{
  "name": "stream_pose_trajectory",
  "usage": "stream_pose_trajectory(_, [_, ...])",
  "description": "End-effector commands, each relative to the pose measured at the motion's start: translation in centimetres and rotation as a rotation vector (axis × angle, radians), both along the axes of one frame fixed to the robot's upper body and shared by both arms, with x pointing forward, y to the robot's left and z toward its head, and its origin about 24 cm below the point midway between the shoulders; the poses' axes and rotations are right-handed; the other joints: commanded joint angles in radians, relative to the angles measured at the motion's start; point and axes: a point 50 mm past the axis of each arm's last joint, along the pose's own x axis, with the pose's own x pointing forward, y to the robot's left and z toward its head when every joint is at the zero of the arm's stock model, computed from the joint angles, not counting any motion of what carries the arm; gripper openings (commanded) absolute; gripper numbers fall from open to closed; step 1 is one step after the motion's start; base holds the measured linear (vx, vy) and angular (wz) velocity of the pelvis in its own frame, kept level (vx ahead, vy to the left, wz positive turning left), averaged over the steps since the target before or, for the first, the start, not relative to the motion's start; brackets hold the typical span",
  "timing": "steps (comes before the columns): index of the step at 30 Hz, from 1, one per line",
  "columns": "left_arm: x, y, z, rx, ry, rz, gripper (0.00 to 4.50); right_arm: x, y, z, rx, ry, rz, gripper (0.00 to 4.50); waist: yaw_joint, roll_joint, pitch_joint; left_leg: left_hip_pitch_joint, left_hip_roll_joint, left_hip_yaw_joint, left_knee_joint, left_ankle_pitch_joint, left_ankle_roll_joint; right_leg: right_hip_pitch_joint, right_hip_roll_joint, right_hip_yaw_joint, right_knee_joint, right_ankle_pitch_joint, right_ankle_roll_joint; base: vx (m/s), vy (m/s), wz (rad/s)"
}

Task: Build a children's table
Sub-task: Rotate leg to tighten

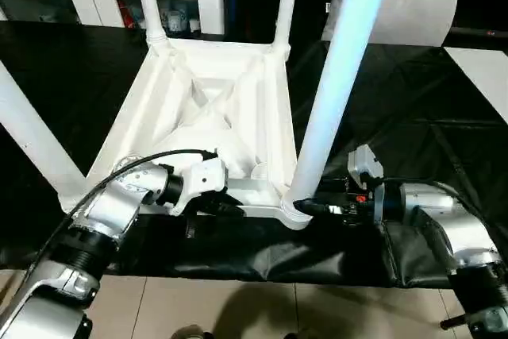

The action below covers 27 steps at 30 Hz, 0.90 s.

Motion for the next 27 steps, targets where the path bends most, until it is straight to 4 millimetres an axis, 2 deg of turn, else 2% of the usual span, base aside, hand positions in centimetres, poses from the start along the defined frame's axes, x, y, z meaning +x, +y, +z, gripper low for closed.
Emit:
stream_pose_trajectory(1, [0.0, -2.1, 0.1, -0.061, -0.013, 0.039, 0.0, 0.2, 1.9, -0.6, -0.025, 0.011, -0.05, 1.96, 0.006, 0.0, -0.057, 0.007, 0.08, -0.018, -0.084, 0.01, 0.125, 0.054, -0.077, 0.031, -0.058, 0.058, -0.349, 0.0, 0.0, 0.0])
stream_pose_trajectory(3, [0.1, -2.4, 0.2, -0.067, -0.016, 0.054, 0.0, 0.4, 2.1, -0.7, -0.038, 0.012, -0.08, 1.95, -0.005, 0.001, -0.051, 0.006, 0.079, -0.021, -0.095, -0.082, 0.068, 0.057, -0.078, 0.034, -0.073, -0.082, -0.317, 0.0, 0.0, 0.0])
stream_pose_trajectory(4, [0.3, -2.9, 0.3, -0.078, -0.029, 0.083, 0.0, 0.8, 2.6, -0.8, -0.036, 0.016, -0.131, 1.95, -0.007, 0.0, -0.049, 0.006, 0.079, -0.022, -0.097, -0.102, 0.056, 0.057, -0.077, 0.034, -0.076, -0.114, -0.307, 0.0, 0.0, 0.0])
stream_pose_trajectory(5, [0.6, -4.0, 0.5, -0.1, -0.048, 0.137, 0.0, 1.5, 3.4, -1.0, -0.034, 0.032, -0.225, 1.94, -0.014, 0.002, -0.047, 0.008, 0.079, -0.022, -0.1, -0.126, 0.035, 0.054, -0.076, 0.036, -0.08, -0.155, -0.291, 0.0, 0.0, 0.0])
stream_pose_trajectory(6, [0.8, -4.9, 0.6, -0.121, -0.061, 0.185, 0.0, 2.1, 4.0, -1.1, -0.04, 0.046, -0.297, 1.94, -0.02, 0.001, -0.045, 0.004, 0.077, -0.025, -0.104, -0.143, 0.011, 0.055, -0.076, 0.035, -0.085, -0.209, -0.274, 0.0, 0.0, 0.0])
stream_pose_trajectory(7, [0.9, -6.4, 0.7, -0.145, -0.069, 0.241, 0.0, 2.8, 4.8, -1.3, -0.044, 0.069, -0.398, 1.94, -0.024, 0.0, -0.045, 0.001, 0.075, -0.028, -0.106, -0.146, -0.004, 0.058, -0.078, 0.034, -0.087, -0.245, -0.259, 0.0, 0.0, 0.0])
stream_pose_trajectory(8, [0.9, -6.6, 0.7, -0.148, -0.069, 0.247, 0.0, 2.9, 4.9, -1.3, -0.044, 0.073, -0.41, 1.94, -0.024, -0.004, -0.045, 0.005, 0.073, -0.028, -0.107, -0.157, -0.02, 0.055, -0.078, 0.034, -0.094, -0.31, -0.227, 0.0, 0.0, 0.0])
stream_pose_trajectory(9, [0.9, -7.4, 0.9, -0.158, -0.071, 0.266, 0.0, 3.1, 5.2, -1.3, -0.051, 0.081, -0.454, 1.94, -0.023, -0.004, -0.047, 0.009, 0.07, -0.026, -0.106, -0.162, -0.014, 0.052, -0.079, 0.037, -0.101, -0.332, -0.207, 0.0, 0.0, 0.0])
stream_pose_trajectory(11, [1.0, -9.3, 1.0, -0.17, -0.088, 0.307, 0.0, 3.7, 5.8, -1.7, -0.097, 0.071, -0.539, 1.94, -0.019, -0.002, -0.047, 0.008, 0.07, -0.021, -0.107, -0.132, 0.0, 0.048, -0.072, 0.039, -0.1, -0.266, -0.208, 0.0, 0.0, 0.0])
stream_pose_trajectory(13, [1.0, -10.0, 0.9, -0.164, -0.104, 0.316, 0.0, 3.8, 6.1, -1.8, -0.104, 0.065, -0.565, 1.94, -0.015, -0.005, -0.049, 0.008, 0.07, -0.019, -0.105, -0.099, 0.014, 0.048, -0.071, 0.039, -0.097, -0.203, -0.216, 0.0, 0.0, 0.0])
stream_pose_trajectory(14, [1.0, -10.4, 0.8, -0.153, -0.123, 0.319, 0.0, 3.8, 6.3, -1.8, -0.093, 0.064, -0.58, 2.49, -0.01, -0.005, -0.054, 0.006, 0.069, -0.017, -0.102, -0.068, 0.026, 0.052, -0.071, 0.039, -0.093, -0.155, -0.219, 0.0, 0.0, 0.0])
stream_pose_trajectory(16, [1.0, -10.8, 0.7, -0.139, -0.151, 0.33, 0.0, 3.6, 6.7, -1.5, -0.038, 0.067, -0.573, 2.63, -0.006, -0.004, -0.057, 0.006, 0.069, -0.016, -0.101, -0.039, 0.044, 0.054, -0.069, 0.037, -0.088, -0.091, -0.226, 0.0, 0.0, 0.0])
stream_pose_trajectory(18, [1.1, -10.7, 0.7, -0.124, -0.157, 0.332, 0.0, 3.5, 6.6, -1.3, -0.016, 0.07, -0.579, 2.86, -0.001, 0.003, -0.056, 0.006, 0.069, -0.014, -0.102, -0.019, 0.067, 0.054, -0.067, 0.035, -0.085, -0.015, -0.245, 0.0, 0.0, 0.0])
stream_pose_trajectory(19, [1.2, -10.4, 0.6, -0.108, -0.161, 0.334, 0.0, 3.5, 6.4, -1.1, -0.002, 0.055, -0.579, 2.99, 0.001, 0.011, -0.054, 0.006, 0.07, -0.015, -0.103, -0.025, 0.067, 0.053, -0.069, 0.035, -0.084, -0.009, -0.247, 0.0, 0.0, 0.0])
stream_pose_trajectory(20, [1.2, -10.1, 0.5, -0.095, -0.162, 0.338, 0.0, 3.5, 6.2, -1.0, 0.004, 0.043, -0.583, 3.07, 0.002, 0.006, -0.054, 0.007, 0.071, -0.014, -0.104, -0.037, 0.069, 0.054, -0.069, 0.035, -0.086, -0.009, -0.251, 0.0, 0.0, 0.0])
stream_pose_trajectory(21, [1.2, -9.5, 0.3, -0.069, -0.165, 0.343, 0.0, 3.5, 5.6, -0.9, 0.013, 0.025, -0.585, 3.12, 0.005, 0.011, -0.056, 0.009, 0.073, -0.015, -0.105, -0.05, 0.065, 0.054, -0.071, 0.035, -0.087, -0.015, -0.255, 0.0, 0.0, 0.0])
stream_pose_trajectory(23, [1.3, -8.7, 0.0, -0.044, -0.17, 0.351, 0.0, 3.3, 5.0, -0.7, 0.022, 0.003, -0.585, 3.2, 0.008, 0.009, -0.056, 0.009, 0.074, -0.015, -0.107, -0.063, 0.063, 0.055, -0.071, 0.035, -0.087, -0.018, -0.255, 0.0, 0.0, 0.0])
stream_pose_trajectory(24, [1.3, -7.4, -0.1, -0.021, -0.173, 0.353, 0.0, 2.9, 3.3, -0.3, 0.048, -0.033, -0.562, 3.45, 0.011, 0.007, -0.058, 0.01, 0.074, -0.015, -0.106, -0.059, 0.066, 0.06, -0.072, 0.035, -0.085, -0.007, -0.255, 0.0, 0.0, 0.0])
stream_pose_trajectory(25, [1.4, -7.2, -0.1, -0.018, -0.173, 0.353, 0.0, 2.8, 3.1, -0.2, 0.05, -0.037, -0.559, 3.45, 0.015, 0.008, -0.058, 0.012, 0.076, -0.015, -0.106, -0.056, 0.071, 0.059, -0.072, 0.035, -0.085, 0.004, -0.255, 0.0, 0.0, 0.0])
stream_pose_trajectory(27, [1.4, -6.0, -0.1, -0.001, -0.179, 0.328, 0.0, 2.5, 1.5, 0.2, 0.043, -0.08, -0.517, 3.58, 0.015, 0.012, -0.056, 0.008, 0.074, -0.016, -0.104, -0.021, 0.092, 0.058, -0.068, 0.032, -0.078, 0.083, -0.271, 0.0, 0.0, 0.0])
